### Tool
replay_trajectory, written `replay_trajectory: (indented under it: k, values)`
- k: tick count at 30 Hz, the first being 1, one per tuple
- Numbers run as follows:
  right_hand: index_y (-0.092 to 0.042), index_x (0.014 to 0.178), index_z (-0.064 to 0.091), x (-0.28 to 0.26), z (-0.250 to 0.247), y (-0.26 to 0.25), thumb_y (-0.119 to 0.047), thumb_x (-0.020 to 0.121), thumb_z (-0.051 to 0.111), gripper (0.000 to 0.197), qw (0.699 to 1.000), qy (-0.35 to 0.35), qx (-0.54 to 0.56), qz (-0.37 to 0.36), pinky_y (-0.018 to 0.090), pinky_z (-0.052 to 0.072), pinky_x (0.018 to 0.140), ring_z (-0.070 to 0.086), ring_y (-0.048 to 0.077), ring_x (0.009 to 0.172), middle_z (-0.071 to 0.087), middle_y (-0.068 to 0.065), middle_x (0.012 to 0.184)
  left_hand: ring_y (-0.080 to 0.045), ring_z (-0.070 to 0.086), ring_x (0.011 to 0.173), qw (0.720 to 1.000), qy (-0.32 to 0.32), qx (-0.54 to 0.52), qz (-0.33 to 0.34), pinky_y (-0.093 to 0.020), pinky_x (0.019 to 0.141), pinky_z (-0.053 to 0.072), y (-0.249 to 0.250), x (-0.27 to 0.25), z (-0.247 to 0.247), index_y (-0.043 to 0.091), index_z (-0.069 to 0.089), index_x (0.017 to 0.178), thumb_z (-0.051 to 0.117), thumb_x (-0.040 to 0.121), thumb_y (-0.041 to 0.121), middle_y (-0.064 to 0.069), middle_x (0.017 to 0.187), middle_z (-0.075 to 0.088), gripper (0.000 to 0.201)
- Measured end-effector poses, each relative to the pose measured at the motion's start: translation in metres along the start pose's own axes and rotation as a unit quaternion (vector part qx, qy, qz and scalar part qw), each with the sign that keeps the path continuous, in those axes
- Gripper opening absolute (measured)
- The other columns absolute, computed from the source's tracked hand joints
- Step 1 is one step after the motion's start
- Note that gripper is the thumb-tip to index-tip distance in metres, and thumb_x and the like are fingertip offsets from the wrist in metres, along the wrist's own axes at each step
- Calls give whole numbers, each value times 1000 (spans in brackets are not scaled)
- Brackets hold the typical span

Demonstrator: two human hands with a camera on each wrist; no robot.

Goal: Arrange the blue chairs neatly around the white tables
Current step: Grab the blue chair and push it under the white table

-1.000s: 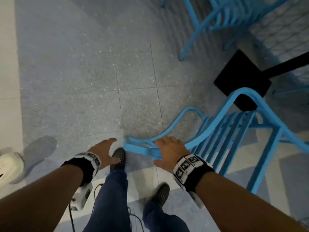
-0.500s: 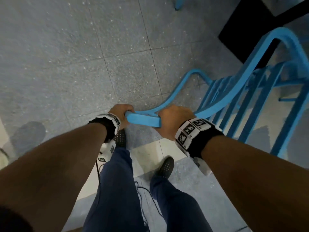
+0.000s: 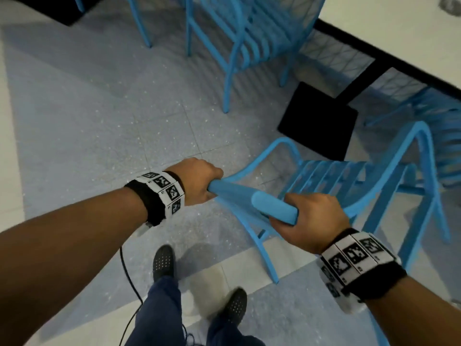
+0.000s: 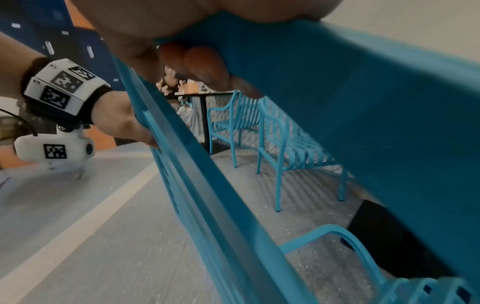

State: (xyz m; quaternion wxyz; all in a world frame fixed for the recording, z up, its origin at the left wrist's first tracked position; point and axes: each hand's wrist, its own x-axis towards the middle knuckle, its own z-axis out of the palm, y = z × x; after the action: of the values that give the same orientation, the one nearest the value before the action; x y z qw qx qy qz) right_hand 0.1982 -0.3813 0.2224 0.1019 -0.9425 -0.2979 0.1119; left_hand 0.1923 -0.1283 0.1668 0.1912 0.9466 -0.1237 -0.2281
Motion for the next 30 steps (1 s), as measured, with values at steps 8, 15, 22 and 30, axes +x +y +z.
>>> replay_trajectory:
  k: [8, 15, 22, 30]
  values:
    - [-14, 50, 49, -83, -90, 62, -45, 69, 54, 36, 971, 208, 111, -48, 25, 35, 39, 45, 23, 35, 37, -8, 41, -31, 65, 94, 976, 20, 209, 63, -38, 83, 50, 145, -24, -107, 19, 60, 102, 54, 88, 39, -6, 101, 68, 24]
    - [-23, 61, 59, -141, -91, 109, -41, 72, 60, 21, 927, 251, 278, -12, 28, 47, 43, 58, 8, 45, 61, -3, 51, -32, 65, 94, 949, 53, 293, 101, -39, 76, 50, 234, -48, -124, 22, 56, 97, 52, 89, 42, -4, 101, 68, 23]
    - [-34, 58, 46, -201, -30, 142, -34, 67, 59, 16, 959, 137, 239, 61, 12, 34, 47, 50, -4, 50, 50, -9, 51, -27, 63, 101, 958, 29, 260, 117, -36, 77, 48, 275, -53, -59, 22, 59, 101, 52, 88, 37, 0, 106, 66, 21]
    - [-22, 95, 65, -275, 4, 167, -32, 69, 68, 28, 951, 78, 259, 152, 16, 45, 93, 62, 22, 105, 65, 7, 108, -27, 60, 101, 965, -6, 186, 184, -39, 78, 48, 317, -46, 21, 16, 60, 103, 55, 86, 32, -2, 107, 65, 23]
